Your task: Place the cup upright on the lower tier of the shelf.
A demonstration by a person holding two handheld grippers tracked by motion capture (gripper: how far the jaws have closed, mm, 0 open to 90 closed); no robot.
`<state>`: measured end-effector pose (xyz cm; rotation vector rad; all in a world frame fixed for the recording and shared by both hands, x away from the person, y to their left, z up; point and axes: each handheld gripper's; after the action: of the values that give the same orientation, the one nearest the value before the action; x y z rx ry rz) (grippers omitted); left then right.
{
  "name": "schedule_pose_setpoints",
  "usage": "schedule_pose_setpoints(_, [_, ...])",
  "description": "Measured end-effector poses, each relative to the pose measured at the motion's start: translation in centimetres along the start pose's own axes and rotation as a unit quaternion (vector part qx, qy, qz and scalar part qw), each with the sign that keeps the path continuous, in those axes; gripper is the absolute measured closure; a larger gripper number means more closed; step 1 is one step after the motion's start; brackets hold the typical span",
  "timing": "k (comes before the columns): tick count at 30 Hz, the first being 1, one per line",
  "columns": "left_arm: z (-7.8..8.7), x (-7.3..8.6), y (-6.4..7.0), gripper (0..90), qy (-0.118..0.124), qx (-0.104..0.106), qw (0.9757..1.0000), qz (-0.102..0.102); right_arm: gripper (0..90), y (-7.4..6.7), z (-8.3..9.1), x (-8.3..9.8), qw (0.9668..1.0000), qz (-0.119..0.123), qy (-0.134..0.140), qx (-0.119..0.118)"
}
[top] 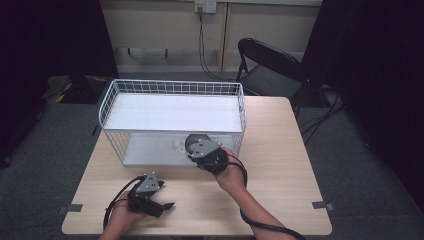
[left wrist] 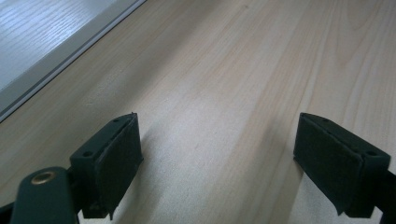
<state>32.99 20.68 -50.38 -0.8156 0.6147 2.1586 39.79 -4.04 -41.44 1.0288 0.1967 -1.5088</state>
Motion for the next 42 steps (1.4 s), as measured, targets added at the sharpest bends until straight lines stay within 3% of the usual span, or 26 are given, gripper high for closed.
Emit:
schedule_pose_setpoints(32, [-0.03,-0.01,-0.01,14.4,0.001,0.001,1.0,0.0,84.7,0.15,-0.92,0.3,0.9996,0.021,-0.01,0.015])
schedule_pose_setpoints(42, [-0.02,-0.01,-0.01,14.4,0.001,0.001,1.0,0.0,84.4,0.2,-1.04,0.34,0.9996,0.014,-0.009,0.022])
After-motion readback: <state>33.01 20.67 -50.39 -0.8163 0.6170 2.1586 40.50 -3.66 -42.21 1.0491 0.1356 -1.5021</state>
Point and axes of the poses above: each handheld gripper's, and its own axes: z roughly backward along the jaws, x roughly out of its underside, y roughly to its right, and after that the axes turned 12 degrees about z, right-handed
